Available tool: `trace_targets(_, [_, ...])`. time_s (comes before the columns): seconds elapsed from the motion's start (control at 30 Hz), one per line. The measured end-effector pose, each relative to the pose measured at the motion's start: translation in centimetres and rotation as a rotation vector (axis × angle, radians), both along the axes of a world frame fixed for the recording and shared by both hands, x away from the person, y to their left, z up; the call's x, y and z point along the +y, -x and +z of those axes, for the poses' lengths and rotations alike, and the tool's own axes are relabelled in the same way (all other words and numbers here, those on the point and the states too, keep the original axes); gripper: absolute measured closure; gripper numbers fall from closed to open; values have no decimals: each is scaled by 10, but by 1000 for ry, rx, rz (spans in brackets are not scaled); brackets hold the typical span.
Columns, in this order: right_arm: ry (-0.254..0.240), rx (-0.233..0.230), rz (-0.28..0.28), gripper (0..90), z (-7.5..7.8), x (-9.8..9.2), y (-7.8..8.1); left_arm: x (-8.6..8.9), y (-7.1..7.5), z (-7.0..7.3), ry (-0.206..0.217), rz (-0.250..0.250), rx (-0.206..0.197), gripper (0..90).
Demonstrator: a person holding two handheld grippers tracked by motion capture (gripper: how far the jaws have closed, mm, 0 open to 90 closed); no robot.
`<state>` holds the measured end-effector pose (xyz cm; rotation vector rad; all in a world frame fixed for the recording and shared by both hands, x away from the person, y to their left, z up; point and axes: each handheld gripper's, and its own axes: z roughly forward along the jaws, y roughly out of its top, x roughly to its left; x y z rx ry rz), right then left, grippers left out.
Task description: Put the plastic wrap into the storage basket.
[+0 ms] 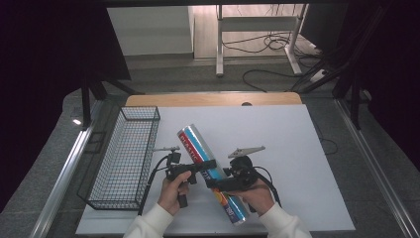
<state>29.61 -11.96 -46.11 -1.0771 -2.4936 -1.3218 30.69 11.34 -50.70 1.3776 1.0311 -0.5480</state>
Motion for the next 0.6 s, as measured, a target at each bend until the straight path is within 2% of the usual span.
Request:
trace_targets(0.07, [-4,9,6,292,0,2,0,0,1,5,-22,-4,-15,307])
trace_targets(0.1, [-30,18,29,229,1,3,0,1,1,7,-27,-6,-14,312])
trace_targets(0.13, [-30,18,29,229,1,3,0,2,1,8,-27,-12,-13,312])
trace_targets(0.17, [-54,15,40,161,4,3,1,3,0,10,-20,-14,-7,313])
trace_targets(0.2, [-54,15,40,161,4,3,1,4,-1,12,-15,-17,-1,313])
trace_targets(0.23, [-57,-18,30,76,11,2,7,5,-1,14,-17,-15,2,314])
trace_targets(0.27, [-57,-18,30,76,11,2,7,7,-1,16,-25,-13,1,314])
trace_targets(0.3, [-55,-64,21,60,21,-3,12,10,-1,19,-36,-14,-1,316])
trace_targets(0.37, [-55,-78,18,56,25,-6,13,16,0,24,-54,-8,-11,316])
trace_targets(0.5, [-68,-112,-4,53,36,-34,13,33,-1,35,-57,5,-19,317])
trace_targets(0.6, [-35,-148,-33,62,34,-57,11,45,0,43,-48,24,-29,318])
